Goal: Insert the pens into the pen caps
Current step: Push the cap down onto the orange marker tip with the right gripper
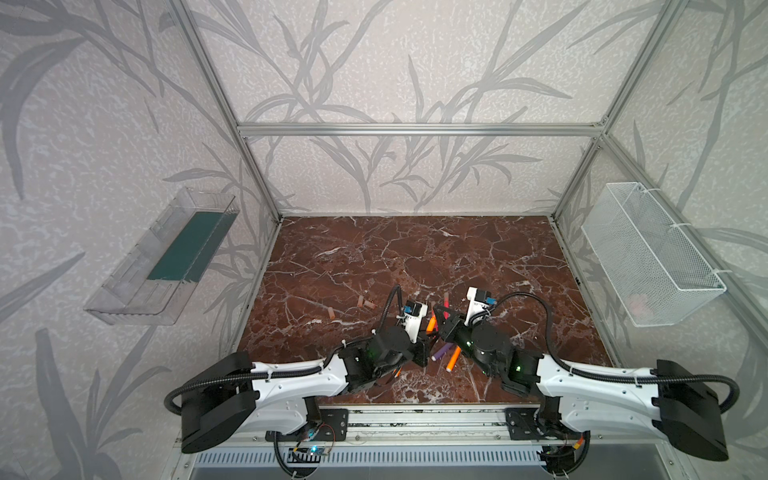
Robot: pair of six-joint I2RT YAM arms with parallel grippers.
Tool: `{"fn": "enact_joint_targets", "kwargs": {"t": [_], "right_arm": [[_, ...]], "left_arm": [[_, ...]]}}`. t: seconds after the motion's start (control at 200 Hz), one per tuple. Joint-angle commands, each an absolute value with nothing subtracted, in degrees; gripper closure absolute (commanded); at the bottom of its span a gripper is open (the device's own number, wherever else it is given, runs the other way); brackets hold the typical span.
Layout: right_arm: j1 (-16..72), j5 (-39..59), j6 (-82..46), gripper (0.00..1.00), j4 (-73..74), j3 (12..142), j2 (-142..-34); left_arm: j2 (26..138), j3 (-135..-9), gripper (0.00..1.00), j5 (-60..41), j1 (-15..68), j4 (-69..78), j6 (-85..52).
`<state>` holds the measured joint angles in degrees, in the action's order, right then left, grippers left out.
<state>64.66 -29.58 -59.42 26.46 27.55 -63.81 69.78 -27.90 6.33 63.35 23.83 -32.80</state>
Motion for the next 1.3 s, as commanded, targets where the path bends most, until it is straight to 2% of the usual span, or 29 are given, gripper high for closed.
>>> {"fn": "enact_joint_targets", "kwargs": {"t": [0.0, 0.345, 0.585, 0.735, 0.88, 1.01, 1.125, 1.295], "right_arm": [[68.46, -22.98, -60.59, 1.00, 18.26, 30.76, -66.52], [68.82, -22.79, -61.92, 1.00, 18.95, 31.83, -69.14], [68.86, -25.70, -59.73, 0.70, 18.57, 28.78, -62.22], [68.85, -28.36, -57.42, 0.44, 16.18, 26.91, -55.76], [68.83, -29.89, -53.33, 0.29, 15.45, 25.27, -49.43], [68.78, -31.52, -49.66, 0.25, 13.39, 25.00, -44.62], [68.81, -33.28, -46.61, 0.25, 15.24, 23.99, -42.72], [68.60, -31.56, -42.80, 0.35, 20.71, 22.94, -43.59]], "left_arm": [[68.99, -33.17, 1.00, 10.58, 63.01, 25.72, -27.32], [70.41, -33.54, 1.00, 11.60, 63.49, 26.17, -23.82], [69.79, -31.87, 1.00, 10.94, 63.44, 26.82, -24.74], [69.81, -30.05, 1.00, 8.46, 63.38, 28.72, -24.43], [69.13, -28.48, 1.00, 5.64, 63.45, 30.48, -23.99], [68.23, -26.92, 1.00, 2.71, 63.38, 32.60, -23.14], [68.07, -26.37, 1.00, -1.25, 63.39, 33.45, -22.03], [68.90, -25.85, 1.00, -4.81, 63.48, 35.56, -21.02]]}}
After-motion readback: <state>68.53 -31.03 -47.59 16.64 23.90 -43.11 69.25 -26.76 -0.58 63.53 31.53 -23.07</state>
